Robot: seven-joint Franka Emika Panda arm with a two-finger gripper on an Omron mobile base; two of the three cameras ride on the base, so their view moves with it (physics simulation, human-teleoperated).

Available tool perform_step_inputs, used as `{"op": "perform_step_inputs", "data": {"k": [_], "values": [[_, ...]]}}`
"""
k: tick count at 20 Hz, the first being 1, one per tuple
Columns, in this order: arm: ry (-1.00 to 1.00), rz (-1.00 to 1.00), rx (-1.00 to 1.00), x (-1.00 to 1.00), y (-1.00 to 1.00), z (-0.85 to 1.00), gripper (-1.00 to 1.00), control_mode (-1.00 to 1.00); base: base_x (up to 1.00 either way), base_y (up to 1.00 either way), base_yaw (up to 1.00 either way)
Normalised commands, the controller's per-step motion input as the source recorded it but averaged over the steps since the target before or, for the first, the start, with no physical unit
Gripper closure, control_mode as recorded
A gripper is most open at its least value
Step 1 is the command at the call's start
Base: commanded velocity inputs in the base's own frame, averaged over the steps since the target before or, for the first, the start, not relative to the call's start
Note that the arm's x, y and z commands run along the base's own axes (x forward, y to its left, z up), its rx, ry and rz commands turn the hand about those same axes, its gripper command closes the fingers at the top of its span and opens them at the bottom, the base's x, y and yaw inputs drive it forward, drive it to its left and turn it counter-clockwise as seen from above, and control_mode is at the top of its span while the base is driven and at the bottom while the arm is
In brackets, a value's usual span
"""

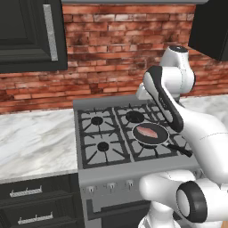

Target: Pick up the pan with the steak in it and place it on the dining table. Then place the steak on the plate.

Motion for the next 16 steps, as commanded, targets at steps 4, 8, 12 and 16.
{"op": "perform_step_inputs", "data": {"k": [4, 8, 12, 16], "values": [[0.00, 0.00, -0.01, -0.13, 0.00, -0.10, -1.00, -1.00, 0.00, 0.00, 0.00], [0.00, 0.05, -0.04, -0.31, -0.03, -0.20, -1.00, -1.00, 0.00, 0.00, 0.00], [-0.02, 0.11, -0.01, -0.49, -0.28, -0.26, -1.00, -1.00, 0.00, 0.00, 0.00], [0.00, 0.13, 0.00, -0.44, -0.41, -0.30, -1.00, -1.00, 0.00, 0.00, 0.00]]}}
